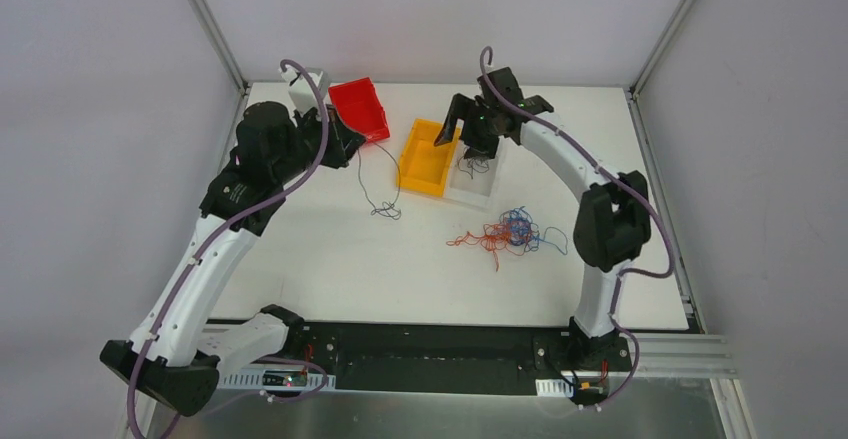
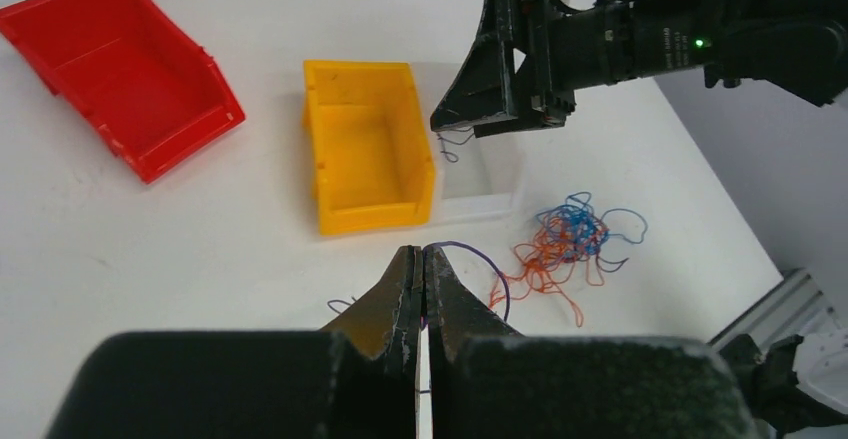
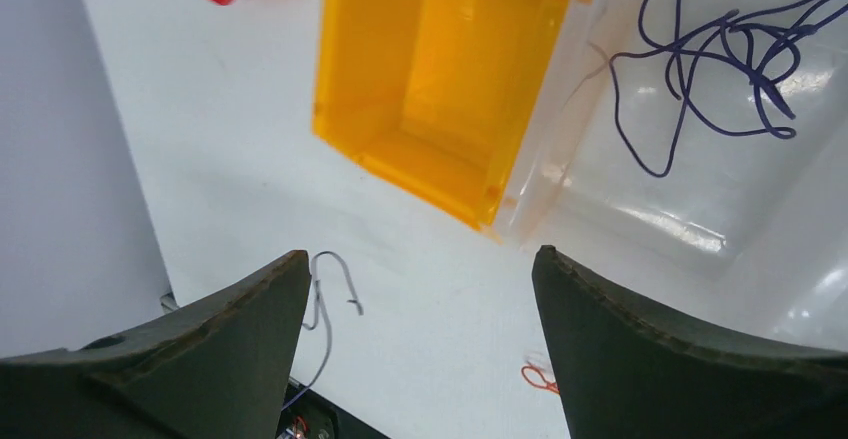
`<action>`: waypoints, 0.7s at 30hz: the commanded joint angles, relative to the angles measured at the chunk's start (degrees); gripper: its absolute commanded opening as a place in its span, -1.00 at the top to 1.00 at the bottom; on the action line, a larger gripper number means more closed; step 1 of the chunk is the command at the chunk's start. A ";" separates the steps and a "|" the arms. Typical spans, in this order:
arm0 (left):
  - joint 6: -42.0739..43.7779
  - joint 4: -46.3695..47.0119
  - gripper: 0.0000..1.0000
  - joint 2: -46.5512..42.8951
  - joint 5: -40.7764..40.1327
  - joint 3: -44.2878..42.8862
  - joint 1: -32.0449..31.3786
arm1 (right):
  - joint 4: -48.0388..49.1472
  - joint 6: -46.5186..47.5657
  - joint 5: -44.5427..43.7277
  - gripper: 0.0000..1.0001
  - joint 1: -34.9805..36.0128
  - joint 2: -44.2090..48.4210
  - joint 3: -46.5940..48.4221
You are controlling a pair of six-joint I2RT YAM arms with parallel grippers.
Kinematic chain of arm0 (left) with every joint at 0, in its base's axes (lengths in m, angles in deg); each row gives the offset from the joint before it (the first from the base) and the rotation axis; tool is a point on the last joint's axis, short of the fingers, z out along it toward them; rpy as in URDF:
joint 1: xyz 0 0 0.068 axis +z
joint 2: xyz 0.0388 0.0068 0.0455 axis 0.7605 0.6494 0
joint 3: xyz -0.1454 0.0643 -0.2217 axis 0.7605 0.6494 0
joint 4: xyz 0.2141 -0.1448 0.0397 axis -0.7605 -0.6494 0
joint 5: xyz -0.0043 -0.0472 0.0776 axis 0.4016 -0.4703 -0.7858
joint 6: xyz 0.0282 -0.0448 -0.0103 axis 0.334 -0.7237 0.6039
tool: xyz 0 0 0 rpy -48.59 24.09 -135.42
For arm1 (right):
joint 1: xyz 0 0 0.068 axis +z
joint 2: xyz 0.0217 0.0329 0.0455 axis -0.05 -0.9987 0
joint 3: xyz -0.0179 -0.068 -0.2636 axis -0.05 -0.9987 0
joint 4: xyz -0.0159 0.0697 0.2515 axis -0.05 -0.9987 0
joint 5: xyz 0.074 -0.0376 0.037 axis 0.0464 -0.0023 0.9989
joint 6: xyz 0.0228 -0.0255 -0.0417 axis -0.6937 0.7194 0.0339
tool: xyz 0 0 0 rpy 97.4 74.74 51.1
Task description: Untangle the cables
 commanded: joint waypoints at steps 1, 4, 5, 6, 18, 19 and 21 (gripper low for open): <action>-5.16 1.88 1.00 4.29 6.95 -5.97 -1.53 | 4.15 3.72 1.60 -0.71 -0.92 12.45 -3.78; -5.99 2.80 1.00 7.77 7.26 -9.90 -3.51 | 6.29 3.80 -0.75 -0.71 -2.38 18.86 -8.27; -6.14 3.29 1.00 9.03 7.31 -10.99 -4.20 | 7.11 3.67 -2.03 -0.71 -3.03 20.74 -10.09; -6.33 3.89 1.00 10.33 7.42 -12.25 -4.84 | 7.68 3.50 -2.94 -0.71 -3.80 22.78 -11.75; -12.13 12.04 1.00 31.40 11.07 -28.92 -7.69 | 10.99 3.10 -8.83 -0.74 -13.88 40.80 -25.10; -12.06 12.43 1.00 33.47 10.97 -30.78 -7.69 | 10.99 3.10 -8.85 -0.74 -14.29 41.51 -25.66; -11.55 12.58 1.00 37.77 10.55 -34.94 -7.68 | 11.11 2.88 -8.96 -0.74 -14.86 42.88 -26.70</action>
